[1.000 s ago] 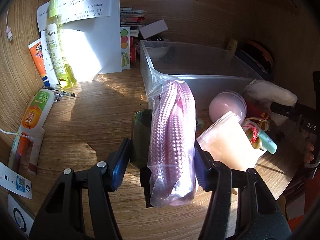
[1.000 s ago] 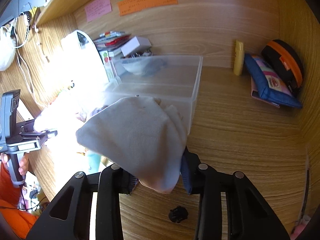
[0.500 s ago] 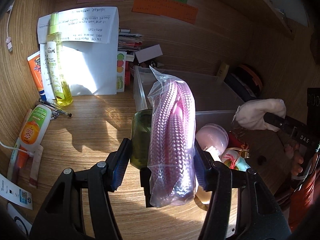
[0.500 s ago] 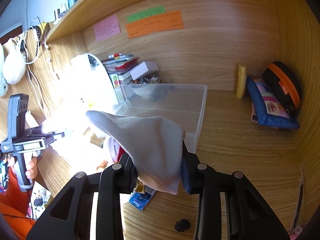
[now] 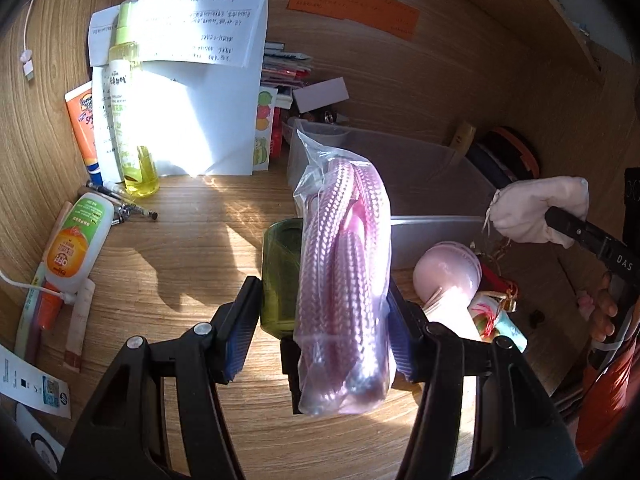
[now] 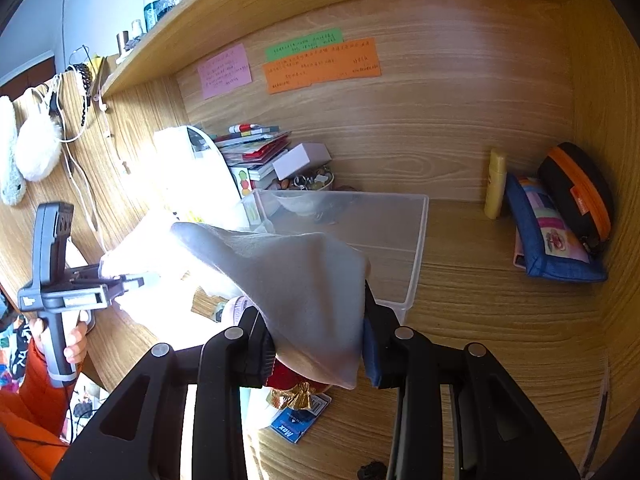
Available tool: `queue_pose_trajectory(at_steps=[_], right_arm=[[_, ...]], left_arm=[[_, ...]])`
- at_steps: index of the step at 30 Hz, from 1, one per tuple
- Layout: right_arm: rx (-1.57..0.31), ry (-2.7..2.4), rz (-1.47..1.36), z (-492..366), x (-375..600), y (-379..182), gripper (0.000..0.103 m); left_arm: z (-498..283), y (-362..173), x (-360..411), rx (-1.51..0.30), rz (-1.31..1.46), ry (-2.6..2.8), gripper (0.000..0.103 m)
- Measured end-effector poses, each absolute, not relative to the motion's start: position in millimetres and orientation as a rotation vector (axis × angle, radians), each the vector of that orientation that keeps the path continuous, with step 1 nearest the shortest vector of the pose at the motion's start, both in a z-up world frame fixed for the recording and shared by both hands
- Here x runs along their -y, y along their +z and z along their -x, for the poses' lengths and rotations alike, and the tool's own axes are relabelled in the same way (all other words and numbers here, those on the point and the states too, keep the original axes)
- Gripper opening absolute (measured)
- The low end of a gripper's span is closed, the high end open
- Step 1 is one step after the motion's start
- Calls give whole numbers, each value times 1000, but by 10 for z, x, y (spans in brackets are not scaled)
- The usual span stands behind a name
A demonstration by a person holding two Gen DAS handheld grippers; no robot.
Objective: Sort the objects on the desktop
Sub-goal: 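Carry the white cloth to the clear bin with right tool while left tool reaches the green bottle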
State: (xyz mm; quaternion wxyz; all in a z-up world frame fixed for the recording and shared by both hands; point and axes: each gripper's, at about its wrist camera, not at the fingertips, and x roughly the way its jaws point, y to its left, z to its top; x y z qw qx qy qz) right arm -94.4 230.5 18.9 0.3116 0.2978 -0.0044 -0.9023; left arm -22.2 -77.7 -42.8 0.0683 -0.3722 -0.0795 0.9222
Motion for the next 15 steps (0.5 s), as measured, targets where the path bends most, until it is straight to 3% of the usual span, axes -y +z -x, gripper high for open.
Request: queue_pose_trajectory(at_steps=[15], right_arm=[[-29,-2377,-805,970,-2191,194,31]], left_arm=[[-48,-769,403,-140,1196,2786,59]])
